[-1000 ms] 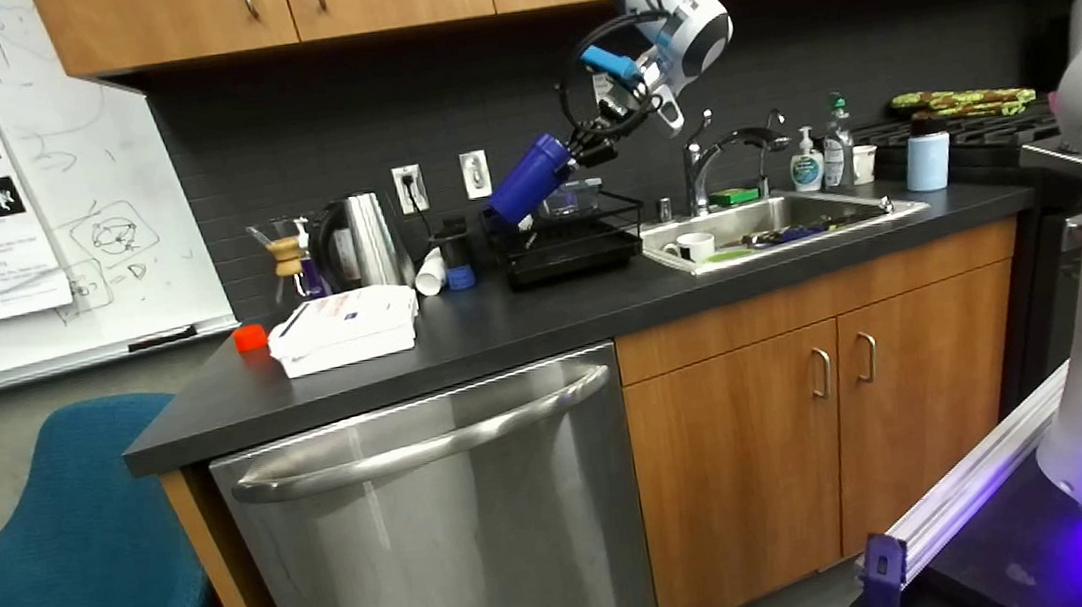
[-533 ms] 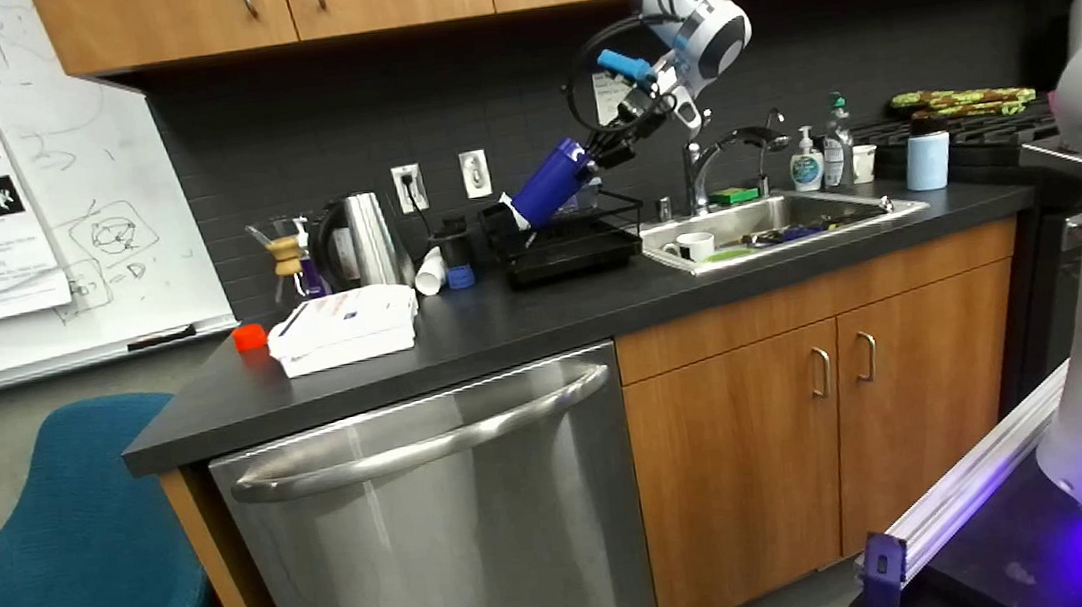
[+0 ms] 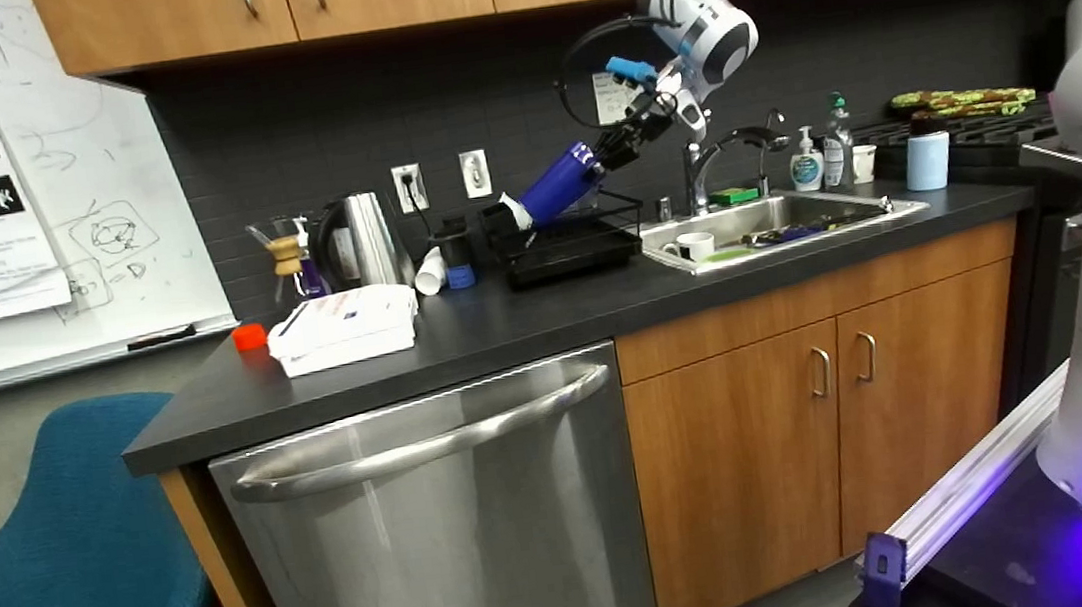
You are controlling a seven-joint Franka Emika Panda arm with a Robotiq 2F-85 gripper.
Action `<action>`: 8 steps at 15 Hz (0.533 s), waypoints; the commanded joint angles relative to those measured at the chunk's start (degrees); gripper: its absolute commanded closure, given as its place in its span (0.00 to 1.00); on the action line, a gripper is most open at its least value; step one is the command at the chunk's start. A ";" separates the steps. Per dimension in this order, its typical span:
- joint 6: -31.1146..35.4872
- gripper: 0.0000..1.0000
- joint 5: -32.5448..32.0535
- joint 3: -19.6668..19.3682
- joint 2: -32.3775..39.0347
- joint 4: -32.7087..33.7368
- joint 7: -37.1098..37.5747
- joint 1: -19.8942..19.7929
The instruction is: Put the blue cup in the black basket.
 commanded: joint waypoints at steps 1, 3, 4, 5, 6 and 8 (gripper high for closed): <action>0.13 0.98 2.15 -0.17 3.82 4.30 3.88 -0.34; 0.60 0.98 3.05 -0.32 5.29 5.79 5.29 -0.46; 0.95 0.98 3.39 -0.42 6.07 6.18 5.57 -0.61; 1.74 0.98 3.38 -0.54 6.84 6.73 6.12 -0.61; 1.91 0.98 3.67 -0.58 7.68 7.19 6.44 -0.79; 2.76 0.98 3.44 -0.64 9.23 8.01 7.31 -0.88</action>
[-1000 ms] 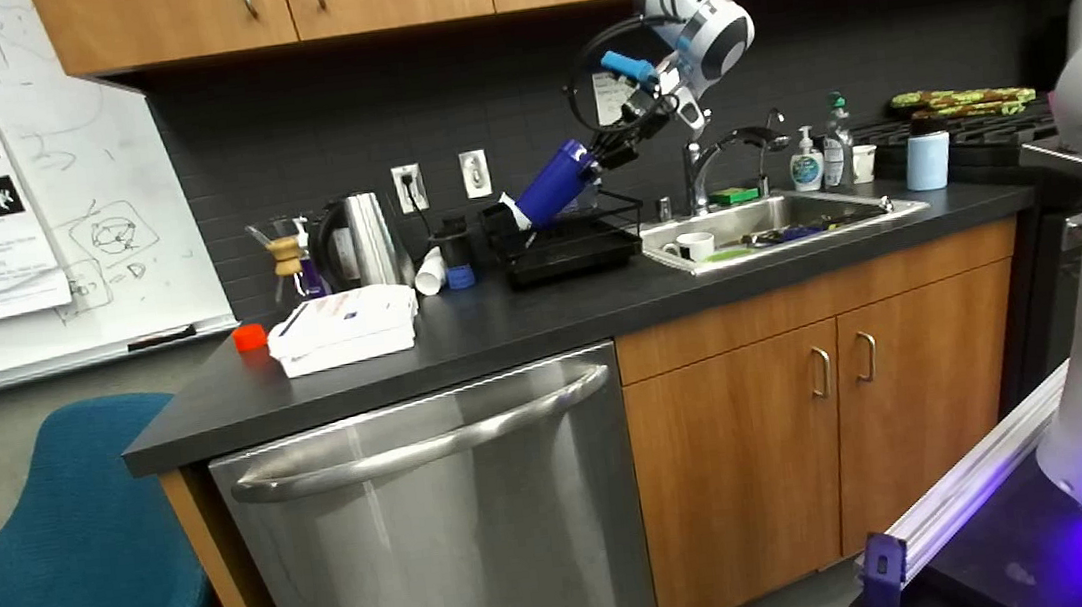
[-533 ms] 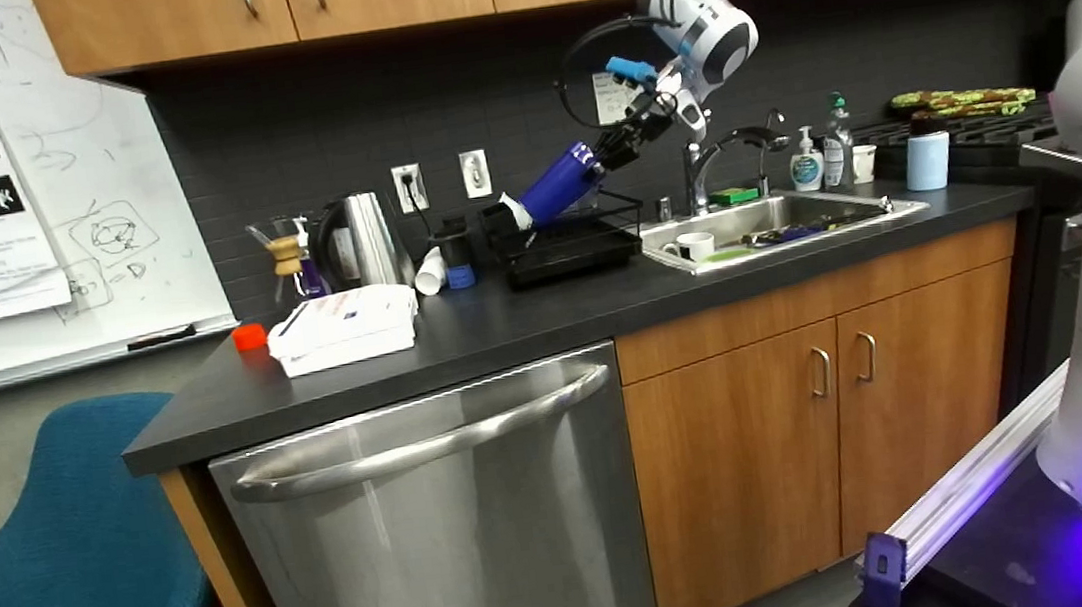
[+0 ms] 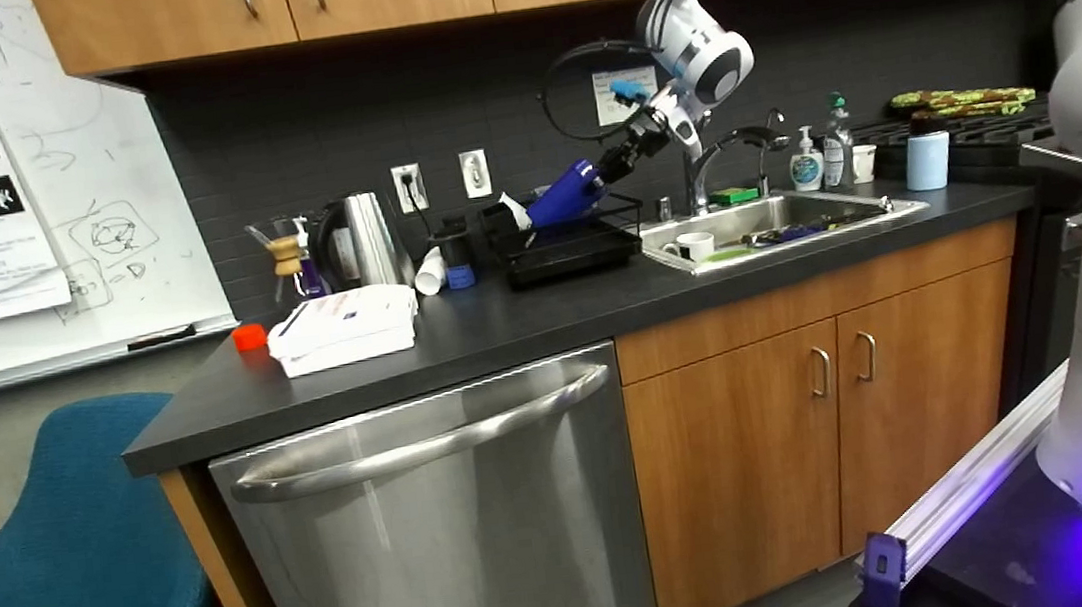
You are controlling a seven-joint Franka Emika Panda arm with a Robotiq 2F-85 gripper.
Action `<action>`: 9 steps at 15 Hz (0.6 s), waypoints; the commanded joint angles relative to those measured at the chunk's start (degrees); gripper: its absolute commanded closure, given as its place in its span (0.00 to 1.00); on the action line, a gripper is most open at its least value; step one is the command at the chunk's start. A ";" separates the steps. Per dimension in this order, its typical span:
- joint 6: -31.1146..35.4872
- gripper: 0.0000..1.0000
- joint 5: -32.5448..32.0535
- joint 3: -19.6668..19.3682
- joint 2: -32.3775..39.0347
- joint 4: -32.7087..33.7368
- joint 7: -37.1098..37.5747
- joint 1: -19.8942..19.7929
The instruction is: Put the blue cup in the black basket.
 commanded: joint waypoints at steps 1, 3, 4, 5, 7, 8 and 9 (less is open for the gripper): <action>1.04 0.98 0.26 -0.18 3.03 2.72 2.72 -0.21; 1.40 0.98 -0.28 -0.11 4.15 3.43 3.52 -0.09; 1.65 0.98 -0.68 -0.02 4.51 3.37 3.73 0.20; 1.77 0.98 -1.09 0.04 4.87 3.36 3.85 0.44; 0.60 0.98 -1.96 0.45 5.23 3.69 3.52 0.74; 0.51 0.68 -2.45 0.53 5.38 3.93 3.51 0.92; 0.51 0.68 -2.98 0.63 5.34 4.05 3.67 1.10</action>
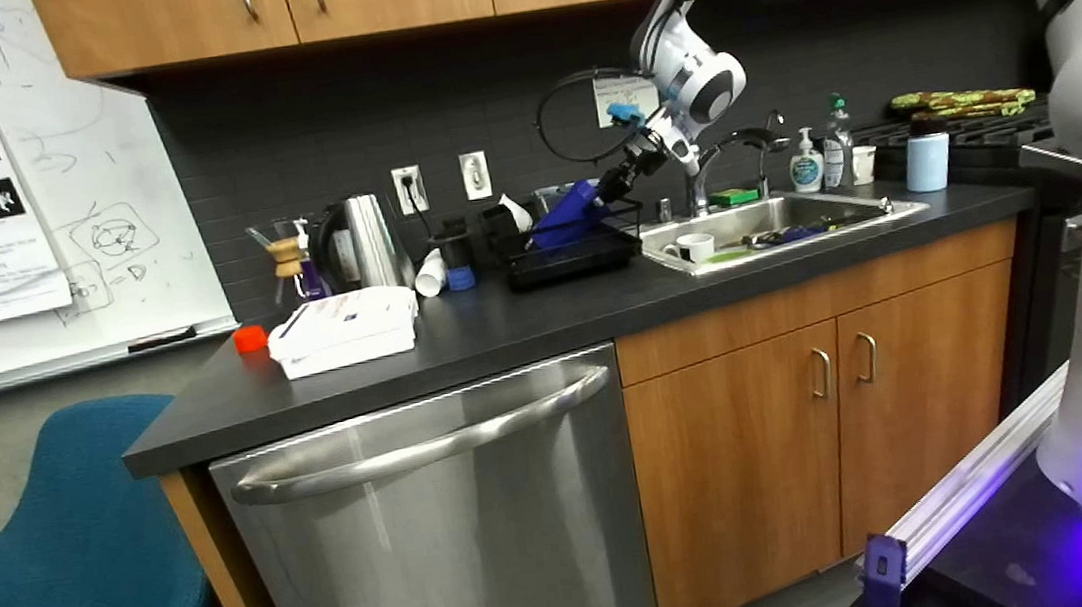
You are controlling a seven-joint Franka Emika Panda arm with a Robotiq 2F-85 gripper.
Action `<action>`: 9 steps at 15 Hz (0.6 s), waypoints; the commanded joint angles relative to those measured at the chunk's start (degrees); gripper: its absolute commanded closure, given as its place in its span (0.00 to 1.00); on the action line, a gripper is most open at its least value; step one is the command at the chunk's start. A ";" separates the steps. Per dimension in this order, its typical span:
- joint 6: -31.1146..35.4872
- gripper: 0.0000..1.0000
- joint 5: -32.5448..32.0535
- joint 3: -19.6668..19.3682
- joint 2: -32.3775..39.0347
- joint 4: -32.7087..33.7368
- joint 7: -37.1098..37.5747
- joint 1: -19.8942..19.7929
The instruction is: Put the blue cup in the black basket.
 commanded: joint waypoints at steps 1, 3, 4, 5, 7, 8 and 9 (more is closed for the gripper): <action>-0.23 0.64 -2.43 0.35 1.17 1.67 1.80 1.09; 0.20 0.51 -3.96 0.39 1.22 1.87 2.35 1.72; 0.40 0.45 -5.02 0.38 1.24 2.00 2.75 2.19; 0.68 0.38 -6.06 0.40 1.29 2.21 3.17 2.66; 1.72 0.26 -8.44 0.44 1.22 2.08 3.36 3.73; 2.48 0.18 -9.89 0.43 1.10 2.15 3.61 4.36; 3.00 0.12 -11.10 0.48 0.99 2.19 3.86 4.75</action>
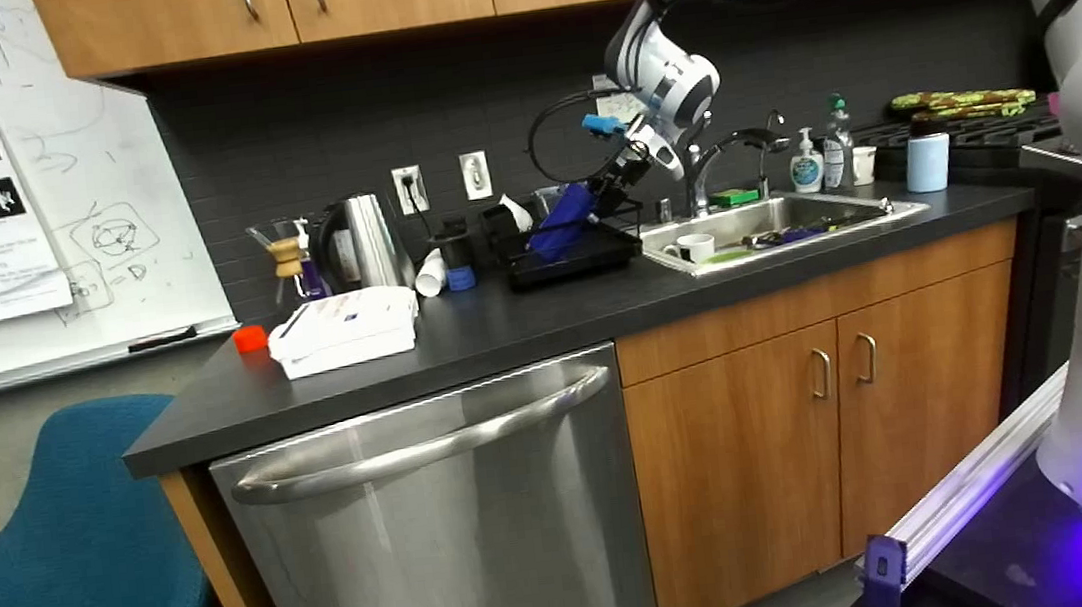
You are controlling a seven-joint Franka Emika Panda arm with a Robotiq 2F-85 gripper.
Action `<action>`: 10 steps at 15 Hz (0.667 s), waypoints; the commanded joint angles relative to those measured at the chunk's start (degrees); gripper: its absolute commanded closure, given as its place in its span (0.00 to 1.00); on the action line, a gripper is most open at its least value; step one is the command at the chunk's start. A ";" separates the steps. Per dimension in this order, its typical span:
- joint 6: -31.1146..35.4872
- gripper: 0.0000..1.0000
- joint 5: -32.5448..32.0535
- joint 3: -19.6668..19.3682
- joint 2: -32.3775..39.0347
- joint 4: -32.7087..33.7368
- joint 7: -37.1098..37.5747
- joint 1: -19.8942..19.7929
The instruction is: Put the blue cup in the black basket.
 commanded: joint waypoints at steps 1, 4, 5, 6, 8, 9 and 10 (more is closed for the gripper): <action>2.55 0.03 -4.70 0.02 -0.03 1.11 2.66 1.85; 5.28 0.00 -8.24 -0.19 -0.44 0.91 3.40 2.56; 6.57 0.00 -9.46 -0.32 -0.68 0.47 3.58 2.69; 7.46 0.00 -10.19 -0.36 -0.75 0.11 3.60 2.36; 8.58 0.00 -10.46 -0.57 -0.68 -0.41 4.29 1.16; 8.85 0.00 -9.94 -0.67 -0.68 -0.49 4.38 0.32; 9.23 0.00 -9.37 -0.84 -0.88 -0.75 4.52 -0.29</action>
